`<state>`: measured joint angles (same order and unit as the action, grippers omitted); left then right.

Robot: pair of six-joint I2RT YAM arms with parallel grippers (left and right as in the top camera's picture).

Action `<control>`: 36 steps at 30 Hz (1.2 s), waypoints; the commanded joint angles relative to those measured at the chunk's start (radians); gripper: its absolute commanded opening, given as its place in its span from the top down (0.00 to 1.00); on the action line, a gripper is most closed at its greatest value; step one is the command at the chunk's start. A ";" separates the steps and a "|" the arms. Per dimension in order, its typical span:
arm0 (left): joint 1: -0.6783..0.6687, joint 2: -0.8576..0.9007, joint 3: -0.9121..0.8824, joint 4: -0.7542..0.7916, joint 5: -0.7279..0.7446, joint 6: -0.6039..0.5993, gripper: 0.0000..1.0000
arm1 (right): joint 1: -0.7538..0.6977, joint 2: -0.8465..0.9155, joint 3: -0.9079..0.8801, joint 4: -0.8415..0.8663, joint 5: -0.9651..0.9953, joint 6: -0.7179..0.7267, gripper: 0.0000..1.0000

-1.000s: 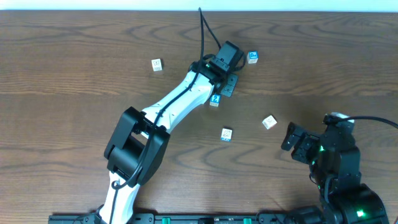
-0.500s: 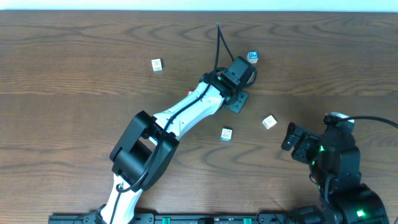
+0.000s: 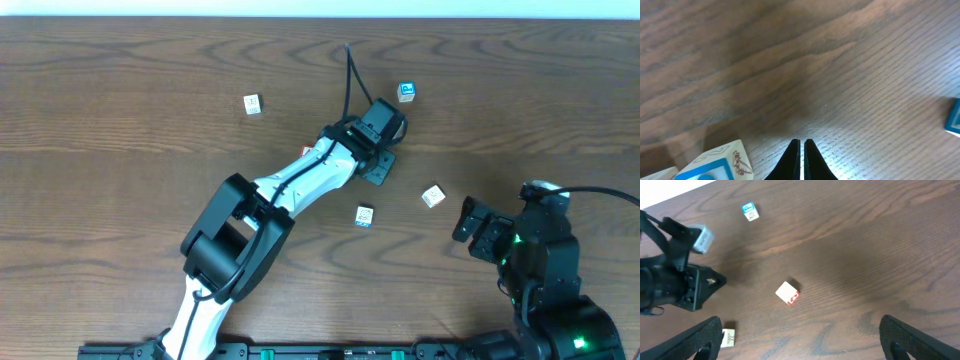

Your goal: Spell out Ai2

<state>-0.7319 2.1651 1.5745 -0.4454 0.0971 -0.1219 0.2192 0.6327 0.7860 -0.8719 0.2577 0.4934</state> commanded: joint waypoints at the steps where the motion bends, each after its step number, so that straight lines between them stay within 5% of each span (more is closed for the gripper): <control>1: 0.016 0.018 -0.004 0.006 -0.023 0.021 0.94 | -0.016 -0.004 -0.005 0.000 0.003 0.015 0.01; 36: 0.033 0.019 -0.004 0.000 -0.161 0.021 0.94 | -0.016 -0.004 -0.005 0.000 0.003 0.015 0.01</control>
<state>-0.7036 2.1723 1.5745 -0.4419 -0.0364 -0.1070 0.2192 0.6327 0.7860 -0.8719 0.2577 0.4934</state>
